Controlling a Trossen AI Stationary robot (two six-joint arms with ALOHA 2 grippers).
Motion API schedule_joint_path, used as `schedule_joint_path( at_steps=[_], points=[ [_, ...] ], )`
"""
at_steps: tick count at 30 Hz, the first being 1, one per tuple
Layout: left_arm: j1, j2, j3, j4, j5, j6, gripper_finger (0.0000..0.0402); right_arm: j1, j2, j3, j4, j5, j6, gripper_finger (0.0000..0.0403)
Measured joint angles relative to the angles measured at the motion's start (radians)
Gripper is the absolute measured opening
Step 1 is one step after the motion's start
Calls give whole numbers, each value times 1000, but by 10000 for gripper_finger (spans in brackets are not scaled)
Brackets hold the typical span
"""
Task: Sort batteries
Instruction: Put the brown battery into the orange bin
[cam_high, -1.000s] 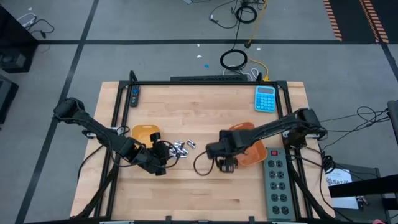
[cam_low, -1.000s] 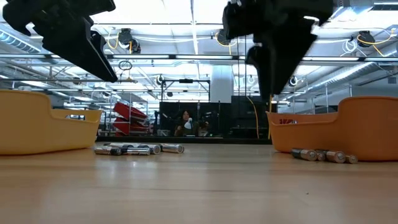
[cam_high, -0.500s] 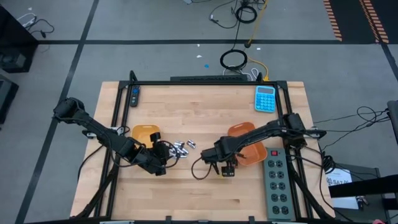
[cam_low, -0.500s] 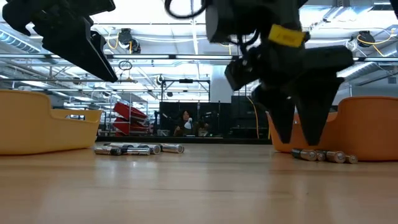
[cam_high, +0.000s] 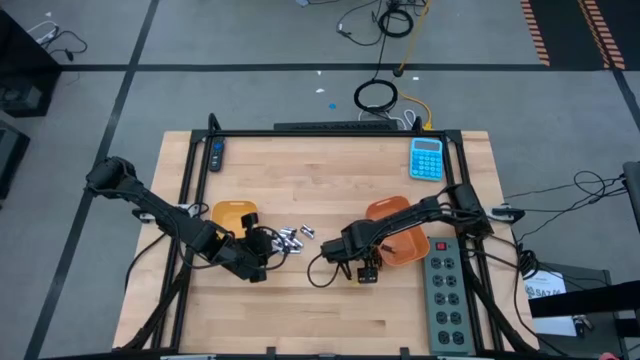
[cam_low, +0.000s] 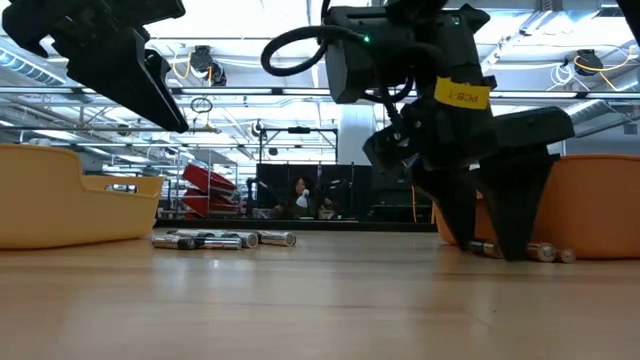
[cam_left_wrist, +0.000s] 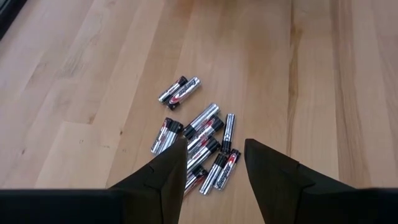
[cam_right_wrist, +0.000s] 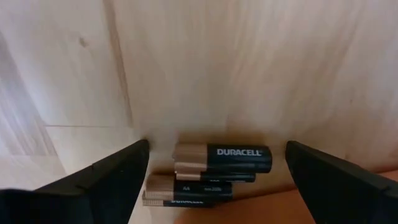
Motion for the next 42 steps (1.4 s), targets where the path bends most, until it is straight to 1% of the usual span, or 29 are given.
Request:
schedule_joint_path(
  at_steps=[5, 8, 10, 12, 17, 29, 32, 35, 38, 42],
  points=[
    [0, 0, 0, -3, 0, 0, 170, 16, 22, 5, -16, 34, -19, 367],
    [0, 0, 0, -4, 0, 0, 170, 15, 27, 5, -16, 31, -19, 351],
    [0, 0, 0, -4, 0, 0, 170, 16, 28, 5, -16, 30, -19, 327],
    [0, 0, 0, -4, 0, 0, 170, 16, 29, 3, -14, 31, -20, 296],
    [0, 0, 0, -4, 0, 0, 170, 16, 30, 1, 6, -2, -29, 194],
    [0, 0, 0, -3, 0, -1, 170, 34, 29, -1, 36, -1, -66, 190],
    [0, 0, 0, -12, 7, 0, 170, 34, 9, -2, 43, -1, -73, 190],
    [0, 0, 0, -58, 55, 36, 170, 35, -32, -8, 54, 17, -68, 190],
    [0, 0, 0, -76, 60, 59, 170, 36, -119, -5, 41, 67, -34, 190],
    [10, 0, 0, -63, 47, 50, 170, 35, -224, -3, 25, 140, 11, 190]
  ],
)
